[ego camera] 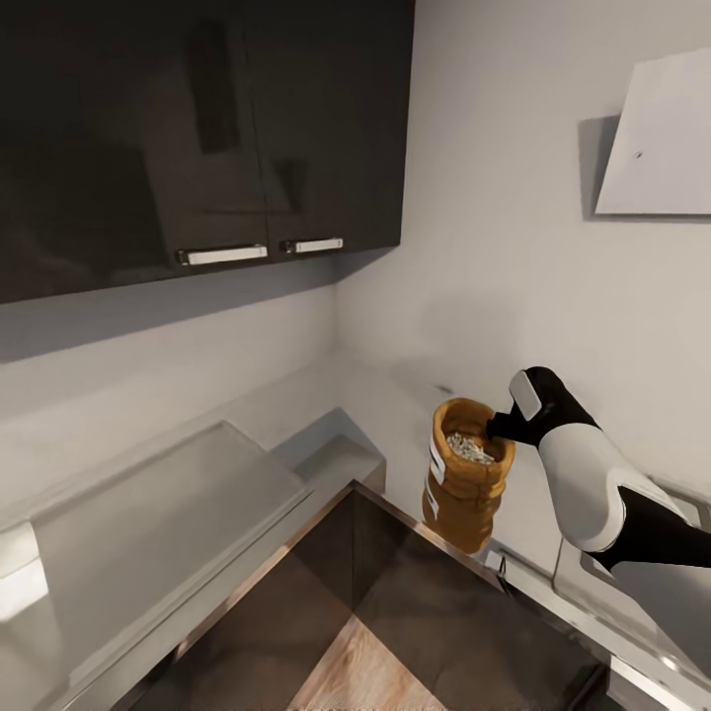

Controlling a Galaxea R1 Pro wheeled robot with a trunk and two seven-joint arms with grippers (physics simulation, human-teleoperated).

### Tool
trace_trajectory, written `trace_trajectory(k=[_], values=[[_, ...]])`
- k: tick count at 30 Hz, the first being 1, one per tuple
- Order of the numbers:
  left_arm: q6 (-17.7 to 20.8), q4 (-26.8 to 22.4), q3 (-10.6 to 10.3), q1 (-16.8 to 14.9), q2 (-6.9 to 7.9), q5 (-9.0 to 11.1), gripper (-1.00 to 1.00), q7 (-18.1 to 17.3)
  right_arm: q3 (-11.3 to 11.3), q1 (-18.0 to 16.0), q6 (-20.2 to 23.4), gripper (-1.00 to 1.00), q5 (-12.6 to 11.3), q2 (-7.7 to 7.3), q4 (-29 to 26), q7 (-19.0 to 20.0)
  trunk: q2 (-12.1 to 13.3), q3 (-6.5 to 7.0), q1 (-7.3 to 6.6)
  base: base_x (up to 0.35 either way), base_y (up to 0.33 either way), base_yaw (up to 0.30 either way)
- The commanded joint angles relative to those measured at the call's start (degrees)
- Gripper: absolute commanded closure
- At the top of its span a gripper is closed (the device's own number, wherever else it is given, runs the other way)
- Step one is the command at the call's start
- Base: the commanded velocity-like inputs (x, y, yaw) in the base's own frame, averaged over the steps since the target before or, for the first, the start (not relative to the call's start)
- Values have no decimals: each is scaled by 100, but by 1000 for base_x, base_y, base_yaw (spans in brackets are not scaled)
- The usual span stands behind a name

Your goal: In the kitchen, take the popcorn bag from the countertop, put it into the microwave, and heat it until the popcorn is cooked so the cooked popcorn ends up inside the bag.

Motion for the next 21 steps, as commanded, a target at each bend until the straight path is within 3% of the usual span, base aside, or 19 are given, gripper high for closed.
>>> trace_trajectory(k=[1, 21], values=[[4, -12, 25, 2, -2, 1, -100, 3, -27, -7, 14, -100, -3, 3, -4, -20, -12, -21, 4, 39, 0, 0], [4, -12, 29, 2, -2, 1, -100, 3, -36, -7, 15, -100, -3, 3, -2, -20, -12, -205, 4, 2, 0, 0]])
